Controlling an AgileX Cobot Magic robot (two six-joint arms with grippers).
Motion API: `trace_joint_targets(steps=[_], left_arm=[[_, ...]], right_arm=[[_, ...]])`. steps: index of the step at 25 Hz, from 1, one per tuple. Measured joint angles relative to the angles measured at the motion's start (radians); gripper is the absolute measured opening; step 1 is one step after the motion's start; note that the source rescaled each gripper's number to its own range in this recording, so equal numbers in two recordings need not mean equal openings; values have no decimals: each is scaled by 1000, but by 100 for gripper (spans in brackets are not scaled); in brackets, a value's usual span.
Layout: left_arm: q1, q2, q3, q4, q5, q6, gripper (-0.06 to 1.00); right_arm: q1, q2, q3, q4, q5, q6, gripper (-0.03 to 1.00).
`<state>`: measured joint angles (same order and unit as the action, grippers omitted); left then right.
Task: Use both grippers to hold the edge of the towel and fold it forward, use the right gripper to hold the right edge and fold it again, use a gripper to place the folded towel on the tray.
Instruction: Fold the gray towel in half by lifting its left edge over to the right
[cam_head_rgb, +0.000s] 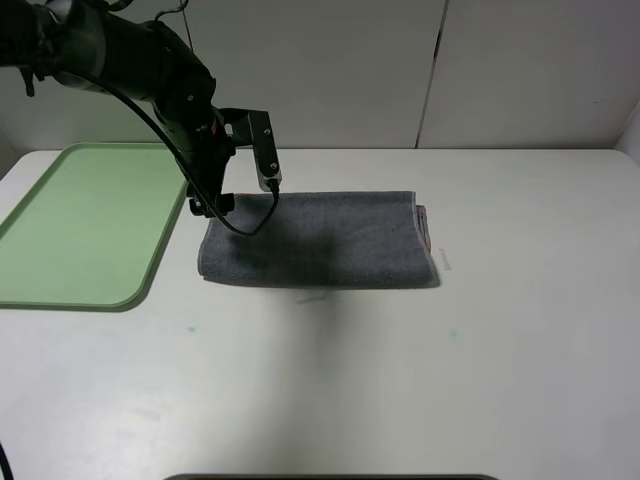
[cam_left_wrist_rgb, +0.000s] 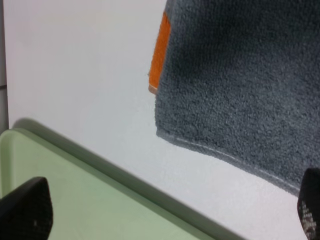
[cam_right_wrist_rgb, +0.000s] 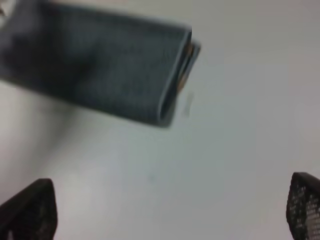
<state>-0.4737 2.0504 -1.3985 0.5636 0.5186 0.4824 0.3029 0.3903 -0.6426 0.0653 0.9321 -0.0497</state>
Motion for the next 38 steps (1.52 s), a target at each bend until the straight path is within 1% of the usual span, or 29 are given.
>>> trace_joint_targets(steps=[3,8,11,22,24,28,35,38], left_arm=[[0,0,0,0,0,0,99],[0,0,0,0,2,0,99],[0,0,0,0,2,0,99],[0,0,0,0,18,0,99],[0,0,0,0,26,0,99],[0,0,0,0,26,-10,99],[0,0,0,0,33,-75,99],[0,0,0,0,50,-114,99]], right_arm=[[0,-150,40,0,14,26,100],[0,-309,128,-5,87,67,100],[0,-345,148,-17,89,77,100],[-7,-367,149,-29,87,85,100],[-34,-389,149,-41,87,78,100],[-132,-397,149,-52,87,72,100],[-345,-397,149,-54,87,69,100],[-408,-397,149,-54,87,69,100]])
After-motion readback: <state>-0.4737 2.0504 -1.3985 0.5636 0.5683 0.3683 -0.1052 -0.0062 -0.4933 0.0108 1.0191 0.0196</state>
